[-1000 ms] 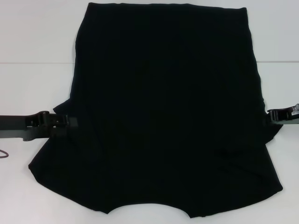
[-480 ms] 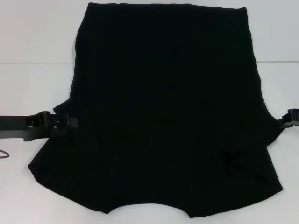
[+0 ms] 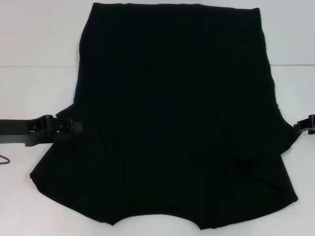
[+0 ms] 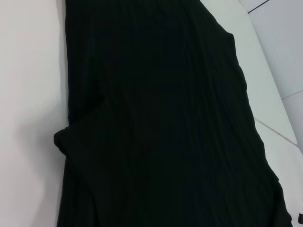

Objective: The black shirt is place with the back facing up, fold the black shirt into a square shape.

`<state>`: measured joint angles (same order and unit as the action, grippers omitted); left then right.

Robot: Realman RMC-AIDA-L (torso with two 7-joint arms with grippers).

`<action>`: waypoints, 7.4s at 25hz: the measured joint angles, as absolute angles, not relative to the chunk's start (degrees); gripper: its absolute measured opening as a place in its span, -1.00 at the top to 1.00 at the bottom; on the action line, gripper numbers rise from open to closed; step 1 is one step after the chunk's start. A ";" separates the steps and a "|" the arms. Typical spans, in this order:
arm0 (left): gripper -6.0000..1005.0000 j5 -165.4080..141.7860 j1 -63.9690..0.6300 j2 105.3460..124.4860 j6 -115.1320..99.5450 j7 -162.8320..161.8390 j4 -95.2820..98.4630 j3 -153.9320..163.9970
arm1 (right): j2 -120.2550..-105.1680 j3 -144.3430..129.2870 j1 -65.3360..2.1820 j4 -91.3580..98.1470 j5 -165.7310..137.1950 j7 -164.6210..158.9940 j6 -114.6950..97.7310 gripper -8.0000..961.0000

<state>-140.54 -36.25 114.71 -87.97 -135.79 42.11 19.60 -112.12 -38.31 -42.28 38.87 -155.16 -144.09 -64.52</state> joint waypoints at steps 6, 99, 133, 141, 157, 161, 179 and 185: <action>-0.07 -140.54 -36.22 114.69 -87.97 -135.79 42.03 19.60 | -113.04 -39.97 -42.65 38.06 -155.15 -144.31 -61.58 0.06; -0.07 -139.04 -36.34 114.34 -86.66 -135.79 42.01 18.10 | -115.78 -46.88 -51.38 33.19 -149.67 -146.61 -51.07 0.79; -0.07 -148.19 -31.60 113.64 -99.29 -138.74 49.88 16.33 | -110.84 -42.41 -50.08 33.53 -142.21 -146.50 -65.96 0.03; -0.07 -151.81 -31.31 113.64 -93.16 -139.80 49.92 14.70 | -110.74 -42.34 -49.56 33.57 -142.20 -146.51 -66.05 0.03; 0.05 -152.93 -32.13 113.92 -87.79 -139.82 44.01 16.45 | -110.68 -42.37 -49.18 33.58 -142.20 -146.43 -66.19 0.03; 0.08 -152.22 -32.36 114.25 -86.10 -140.02 43.87 16.30 | -110.65 -42.37 -48.90 33.58 -142.21 -146.28 -66.33 0.03; 0.98 -152.19 -32.51 114.12 -88.25 -139.47 43.70 16.70 | -109.69 -42.37 -47.83 33.58 -142.27 -146.11 -69.64 0.03; 0.98 -151.43 -33.12 113.82 -92.93 -137.45 43.78 16.20 | -108.17 -42.76 -46.79 34.15 -145.54 -145.66 -77.30 0.03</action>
